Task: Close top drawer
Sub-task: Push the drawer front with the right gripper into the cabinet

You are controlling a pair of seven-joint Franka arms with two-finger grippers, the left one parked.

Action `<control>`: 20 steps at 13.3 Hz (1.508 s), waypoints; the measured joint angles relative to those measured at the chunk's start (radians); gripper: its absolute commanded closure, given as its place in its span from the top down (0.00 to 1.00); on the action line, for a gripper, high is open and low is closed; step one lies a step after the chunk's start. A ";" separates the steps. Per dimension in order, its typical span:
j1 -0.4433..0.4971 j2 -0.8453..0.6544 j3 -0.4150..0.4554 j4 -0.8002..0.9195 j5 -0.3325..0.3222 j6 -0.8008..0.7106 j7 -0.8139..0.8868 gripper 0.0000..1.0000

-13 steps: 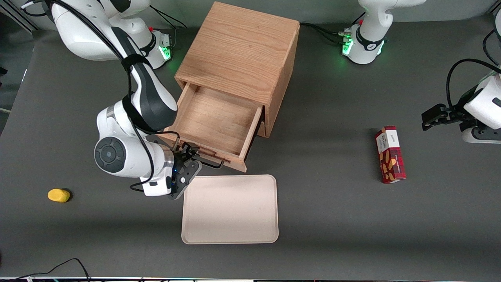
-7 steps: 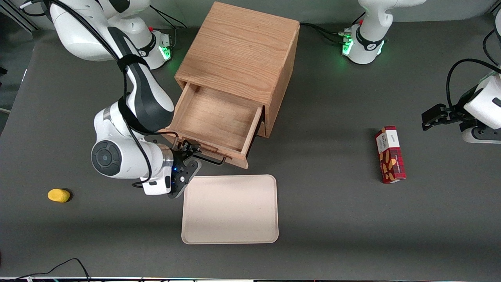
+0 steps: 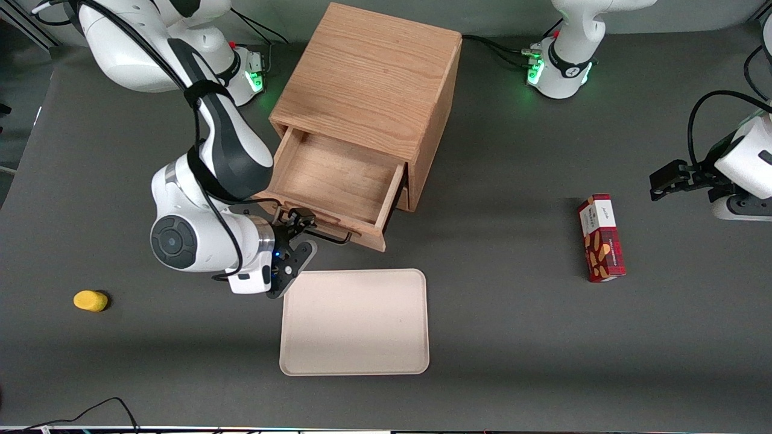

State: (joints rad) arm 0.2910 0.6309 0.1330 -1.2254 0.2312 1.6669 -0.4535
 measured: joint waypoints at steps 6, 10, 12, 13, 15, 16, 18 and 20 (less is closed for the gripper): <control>-0.001 -0.004 0.005 -0.029 0.000 0.000 0.009 1.00; -0.002 -0.006 0.005 -0.042 0.000 0.000 0.009 1.00; -0.002 -0.006 0.005 -0.052 0.000 0.000 0.009 1.00; -0.002 -0.006 0.005 -0.058 0.000 0.000 0.009 1.00; -0.002 -0.006 0.005 -0.065 0.000 0.000 0.009 1.00; -0.002 -0.006 0.005 -0.066 0.000 0.000 0.009 1.00; -0.002 -0.007 0.006 -0.072 0.000 0.000 0.023 1.00; -0.002 -0.011 0.014 -0.081 0.000 -0.001 0.040 1.00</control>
State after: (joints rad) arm 0.2889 0.6199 0.1474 -1.3068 0.2315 1.6659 -0.4136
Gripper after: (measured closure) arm 0.000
